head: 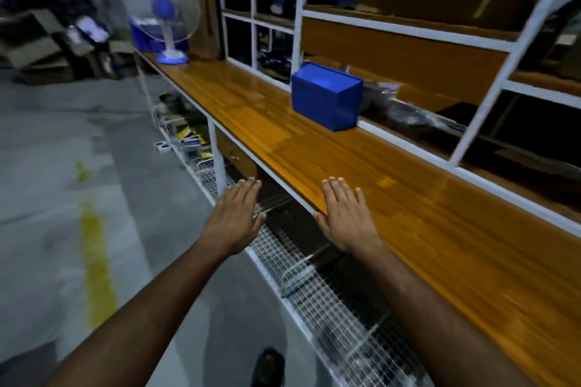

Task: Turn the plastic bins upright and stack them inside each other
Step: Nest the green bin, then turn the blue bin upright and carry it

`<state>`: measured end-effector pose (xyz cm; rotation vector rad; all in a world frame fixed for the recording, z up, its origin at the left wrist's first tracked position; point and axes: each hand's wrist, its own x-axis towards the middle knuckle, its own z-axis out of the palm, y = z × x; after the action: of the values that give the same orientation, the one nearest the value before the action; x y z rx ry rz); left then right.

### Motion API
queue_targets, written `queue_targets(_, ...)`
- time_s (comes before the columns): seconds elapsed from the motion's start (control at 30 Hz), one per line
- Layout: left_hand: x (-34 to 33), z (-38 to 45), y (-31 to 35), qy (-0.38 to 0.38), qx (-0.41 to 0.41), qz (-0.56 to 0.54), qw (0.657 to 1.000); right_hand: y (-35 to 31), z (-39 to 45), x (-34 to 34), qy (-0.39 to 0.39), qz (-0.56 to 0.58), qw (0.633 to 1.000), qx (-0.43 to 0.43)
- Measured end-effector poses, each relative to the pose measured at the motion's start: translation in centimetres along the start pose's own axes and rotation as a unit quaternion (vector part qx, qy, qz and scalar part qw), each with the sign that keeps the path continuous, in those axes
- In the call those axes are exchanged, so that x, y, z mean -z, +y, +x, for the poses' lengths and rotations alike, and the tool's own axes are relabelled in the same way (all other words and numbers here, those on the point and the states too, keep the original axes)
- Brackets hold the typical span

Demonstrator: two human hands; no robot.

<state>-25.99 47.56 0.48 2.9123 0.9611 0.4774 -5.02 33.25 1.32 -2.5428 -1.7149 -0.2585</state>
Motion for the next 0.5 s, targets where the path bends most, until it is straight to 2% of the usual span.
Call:
queue_targets(0.23, -3.0, 13.7, -10.5, -0.011, 0.028, 0.009, 1.0, -2.5, 17.9, -4.7, 0.008, 0.041, 0.999, 0.009)
queue_targets(0.5, -5.7, 28.2, -18.4, -0.026, 0.001, 0.024, 0.999, -2.1, 33.3, -7.4, -0.002, 0.07, 0.998, -0.006)
